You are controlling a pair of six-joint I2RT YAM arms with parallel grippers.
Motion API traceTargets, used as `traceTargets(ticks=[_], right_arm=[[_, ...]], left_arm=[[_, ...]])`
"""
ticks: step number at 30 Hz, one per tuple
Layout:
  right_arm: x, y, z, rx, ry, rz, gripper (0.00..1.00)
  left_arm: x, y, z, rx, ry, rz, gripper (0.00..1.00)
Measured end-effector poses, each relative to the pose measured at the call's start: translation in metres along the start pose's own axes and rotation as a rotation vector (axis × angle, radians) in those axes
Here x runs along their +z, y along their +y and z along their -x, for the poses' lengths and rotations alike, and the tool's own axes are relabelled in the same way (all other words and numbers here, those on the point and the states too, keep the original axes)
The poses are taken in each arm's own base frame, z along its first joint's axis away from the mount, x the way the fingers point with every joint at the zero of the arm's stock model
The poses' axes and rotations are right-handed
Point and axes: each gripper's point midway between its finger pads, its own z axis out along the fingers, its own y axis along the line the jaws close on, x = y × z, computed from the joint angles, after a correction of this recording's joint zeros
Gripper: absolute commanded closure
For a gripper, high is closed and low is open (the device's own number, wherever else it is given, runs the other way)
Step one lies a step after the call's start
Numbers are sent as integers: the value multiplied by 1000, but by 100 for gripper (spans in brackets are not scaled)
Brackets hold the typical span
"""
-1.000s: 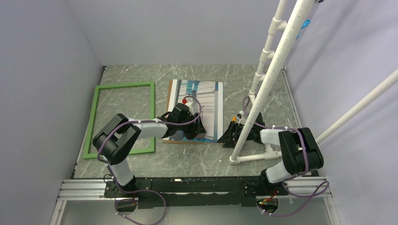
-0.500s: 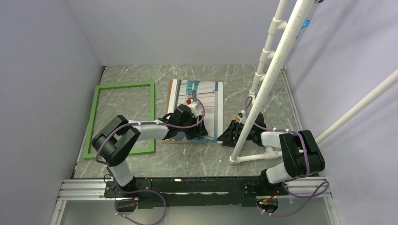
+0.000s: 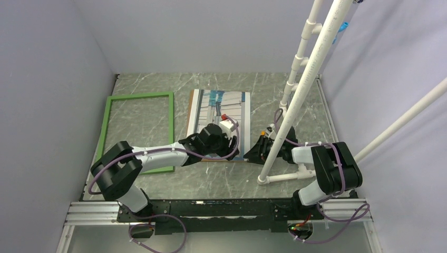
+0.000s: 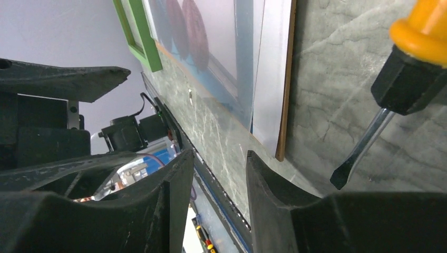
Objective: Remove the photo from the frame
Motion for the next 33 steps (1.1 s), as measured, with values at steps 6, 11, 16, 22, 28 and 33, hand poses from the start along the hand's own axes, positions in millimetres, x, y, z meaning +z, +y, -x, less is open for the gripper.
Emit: traceTargets(ticks=[6, 11, 16, 22, 28, 33], right_arm=[[1, 0, 2, -4, 4, -2, 56], [2, 3, 8, -23, -2, 3, 56], [4, 2, 9, -18, 5, 0, 56], [3, -2, 9, -42, 24, -40, 54], [-9, -9, 12, -82, -14, -121, 52], [-12, -14, 13, -71, -18, -141, 53]], left_arm=[[-1, 16, -19, 26, 67, 104, 37], [4, 29, -30, 11, 121, 164, 37], [4, 31, -29, -11, 127, 173, 38], [8, 44, -22, -68, 125, 190, 38], [12, 64, -30, -144, 154, 225, 39], [13, 65, -39, -177, 185, 223, 39]])
